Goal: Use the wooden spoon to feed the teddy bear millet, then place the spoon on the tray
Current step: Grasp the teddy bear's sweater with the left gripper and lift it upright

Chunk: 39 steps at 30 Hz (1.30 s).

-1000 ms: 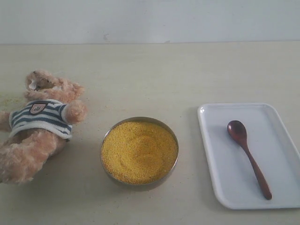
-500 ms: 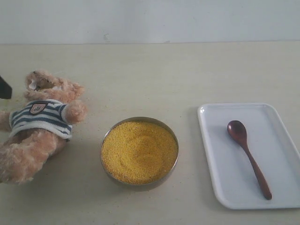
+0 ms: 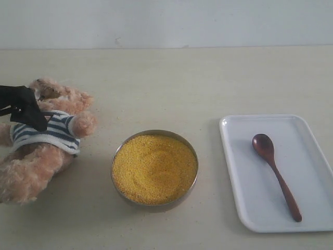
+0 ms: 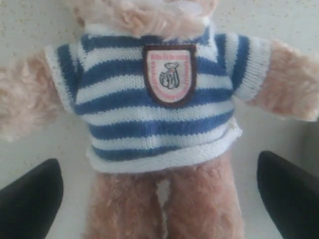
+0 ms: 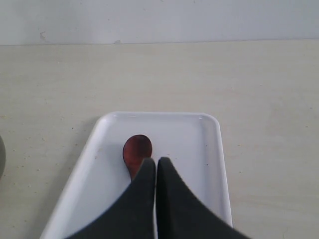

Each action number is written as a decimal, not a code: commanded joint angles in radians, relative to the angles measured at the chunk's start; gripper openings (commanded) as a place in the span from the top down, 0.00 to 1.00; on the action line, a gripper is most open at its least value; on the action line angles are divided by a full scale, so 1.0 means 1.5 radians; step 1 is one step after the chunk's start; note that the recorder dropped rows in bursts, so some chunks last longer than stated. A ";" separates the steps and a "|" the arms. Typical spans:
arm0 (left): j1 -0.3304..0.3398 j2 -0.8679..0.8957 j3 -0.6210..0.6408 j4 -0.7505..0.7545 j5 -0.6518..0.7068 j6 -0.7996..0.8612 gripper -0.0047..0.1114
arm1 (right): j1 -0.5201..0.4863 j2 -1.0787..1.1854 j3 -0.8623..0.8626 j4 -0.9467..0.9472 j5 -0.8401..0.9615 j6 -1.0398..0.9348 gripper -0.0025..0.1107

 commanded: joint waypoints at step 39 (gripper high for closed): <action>-0.078 0.013 -0.014 0.005 -0.019 0.164 0.93 | 0.000 -0.004 0.000 -0.006 -0.001 0.000 0.98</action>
